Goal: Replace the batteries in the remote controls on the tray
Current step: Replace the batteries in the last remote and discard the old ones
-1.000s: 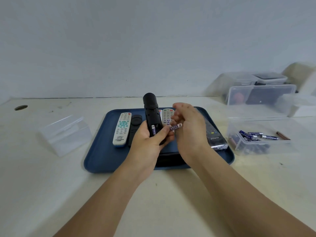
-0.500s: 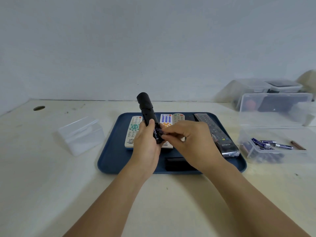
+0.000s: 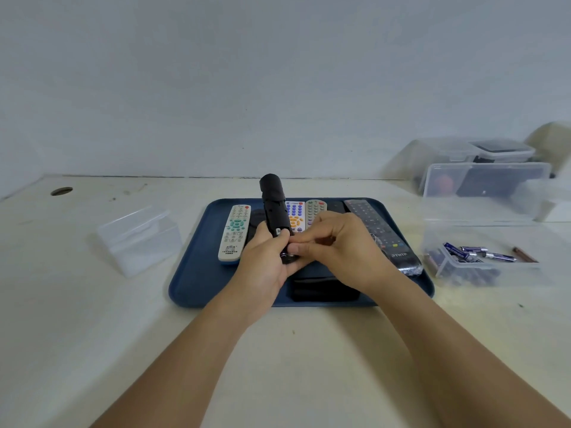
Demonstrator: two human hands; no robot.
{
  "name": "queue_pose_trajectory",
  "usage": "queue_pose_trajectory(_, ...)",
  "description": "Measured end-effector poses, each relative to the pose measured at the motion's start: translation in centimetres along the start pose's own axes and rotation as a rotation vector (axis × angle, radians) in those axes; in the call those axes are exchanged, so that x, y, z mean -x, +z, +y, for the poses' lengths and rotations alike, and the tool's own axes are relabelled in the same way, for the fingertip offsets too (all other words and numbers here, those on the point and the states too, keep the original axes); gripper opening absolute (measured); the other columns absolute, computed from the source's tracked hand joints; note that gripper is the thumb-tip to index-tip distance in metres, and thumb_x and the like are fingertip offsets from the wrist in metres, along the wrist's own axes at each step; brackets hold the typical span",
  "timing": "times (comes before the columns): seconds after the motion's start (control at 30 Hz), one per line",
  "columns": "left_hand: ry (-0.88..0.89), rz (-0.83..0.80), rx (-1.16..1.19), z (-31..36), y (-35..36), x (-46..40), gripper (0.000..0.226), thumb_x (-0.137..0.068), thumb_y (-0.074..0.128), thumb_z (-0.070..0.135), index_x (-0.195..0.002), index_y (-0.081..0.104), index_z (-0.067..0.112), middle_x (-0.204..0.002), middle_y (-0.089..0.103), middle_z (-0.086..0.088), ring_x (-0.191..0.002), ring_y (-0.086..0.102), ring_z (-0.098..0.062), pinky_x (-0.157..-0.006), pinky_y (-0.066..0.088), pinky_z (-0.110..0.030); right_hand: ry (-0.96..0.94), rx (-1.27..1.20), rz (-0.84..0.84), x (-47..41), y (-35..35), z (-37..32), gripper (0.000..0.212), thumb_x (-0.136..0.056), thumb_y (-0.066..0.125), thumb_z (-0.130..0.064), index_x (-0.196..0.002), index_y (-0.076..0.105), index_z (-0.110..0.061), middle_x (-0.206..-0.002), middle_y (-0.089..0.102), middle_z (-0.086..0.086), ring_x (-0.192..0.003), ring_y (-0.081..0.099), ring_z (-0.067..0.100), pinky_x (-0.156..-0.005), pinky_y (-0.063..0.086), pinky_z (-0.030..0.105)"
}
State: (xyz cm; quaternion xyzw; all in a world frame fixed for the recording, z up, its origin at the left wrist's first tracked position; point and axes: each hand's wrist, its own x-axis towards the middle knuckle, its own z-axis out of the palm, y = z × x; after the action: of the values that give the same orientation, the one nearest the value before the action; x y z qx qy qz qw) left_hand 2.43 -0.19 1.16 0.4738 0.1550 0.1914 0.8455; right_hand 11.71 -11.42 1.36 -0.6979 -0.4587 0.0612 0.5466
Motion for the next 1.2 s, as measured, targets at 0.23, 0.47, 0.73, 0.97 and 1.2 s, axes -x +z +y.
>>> queue_pose_trajectory(0.23,-0.014,-0.186,0.065,0.8,0.4,0.8,0.029,-0.103,0.044,-0.002,-0.131,0.05,-0.001,-0.118,0.069,-0.015,-0.109,0.071,-0.029,-0.084,0.061,-0.037,0.144,-0.159,0.111,-0.2,-1.8,-1.5,0.004,-0.087,0.073,-0.003,-0.087,0.077,-0.003,-0.071,0.07,0.006,-0.059,0.059,0.013,-0.058,0.05,0.025)
queue_pose_trajectory(0.47,0.006,-0.066,0.021,1.1,-0.6,0.2,0.033,-0.1,0.044,-0.01,-0.13,0.051,0.004,-0.103,0.061,-0.013,-0.107,0.07,-0.039,-0.075,0.061,-0.03,0.287,0.63,-0.397,0.5,-4.2,-1.6,0.028,-0.072,0.086,-0.035,-0.096,0.078,-0.023,-0.09,0.074,-0.01,-0.084,0.066,0.004,-0.075,0.053,0.02)
queue_pose_trajectory(0.73,0.04,-0.055,-0.051,0.8,-0.5,-0.1,0.038,-0.101,0.045,-0.008,-0.134,0.052,0.009,-0.129,0.064,-0.023,-0.114,0.069,-0.031,-0.074,0.06,-0.025,0.322,0.684,-0.518,0.7,-3.2,-1.7,0.036,-0.074,0.086,-0.031,-0.106,0.073,-0.021,-0.093,0.065,-0.009,-0.085,0.062,0.009,-0.075,0.05,0.021)
queue_pose_trajectory(0.97,0.103,-0.023,-0.055,0.6,-0.1,-0.2,0.026,-0.107,0.04,0.006,-0.129,0.052,0.013,-0.105,0.072,-0.019,-0.093,0.074,-0.031,-0.079,0.063,-0.038,0.322,0.703,-0.524,0.8,-2.9,-1.6,0.032,-0.075,0.082,-0.027,-0.104,0.07,-0.021,-0.077,0.055,-0.011,-0.068,0.053,0.005,-0.062,0.043,0.021)
queue_pose_trajectory(1.2,0.074,0.184,0.051,0.8,-0.2,-0.8,0.044,-0.107,0.037,0.041,-0.115,0.058,0.004,-0.075,0.061,-0.009,-0.061,0.058,-0.018,-0.07,0.056,-0.035,0.281,0.619,-0.477,0.8,-3.9,-1.9,0.019,-0.076,0.084,-0.025,-0.075,0.065,-0.021,-0.073,0.062,-0.006,-0.067,0.055,0.009,-0.063,0.045,0.024)
